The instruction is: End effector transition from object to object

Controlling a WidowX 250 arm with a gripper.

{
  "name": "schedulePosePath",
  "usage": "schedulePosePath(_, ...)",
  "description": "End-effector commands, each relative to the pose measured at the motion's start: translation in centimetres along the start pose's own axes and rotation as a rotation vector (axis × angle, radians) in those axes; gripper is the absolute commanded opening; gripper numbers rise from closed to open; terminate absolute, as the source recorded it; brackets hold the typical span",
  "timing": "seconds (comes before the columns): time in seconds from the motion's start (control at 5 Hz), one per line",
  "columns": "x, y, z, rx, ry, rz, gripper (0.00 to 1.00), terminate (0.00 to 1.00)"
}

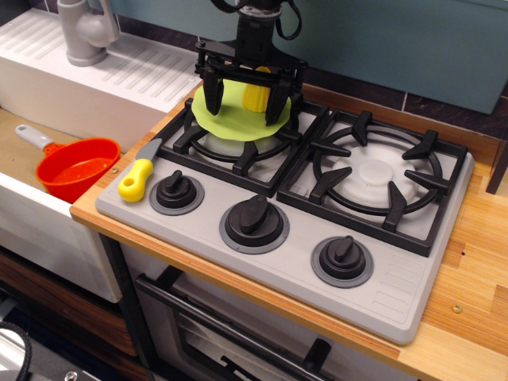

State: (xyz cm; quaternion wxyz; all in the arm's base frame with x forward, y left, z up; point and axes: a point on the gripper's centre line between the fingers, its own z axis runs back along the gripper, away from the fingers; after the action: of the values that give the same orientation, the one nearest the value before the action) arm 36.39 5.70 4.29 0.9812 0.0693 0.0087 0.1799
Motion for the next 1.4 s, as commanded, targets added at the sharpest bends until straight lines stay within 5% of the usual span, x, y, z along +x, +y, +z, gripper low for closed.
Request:
schedulePosePath(0.0, 0.0, 0.0, 0.0, 0.0, 0.0, 0.0, 1.0, 0.0)
schedulePosePath(0.4, -1.3, 0.5, 2.6, 0.031, 0.034, 0.018, 1.0, 0.0)
schedulePosePath(1.2, -2.3, 0.9, 3.8, 0.038, 0.062, 0.032, 1.0, 0.0)
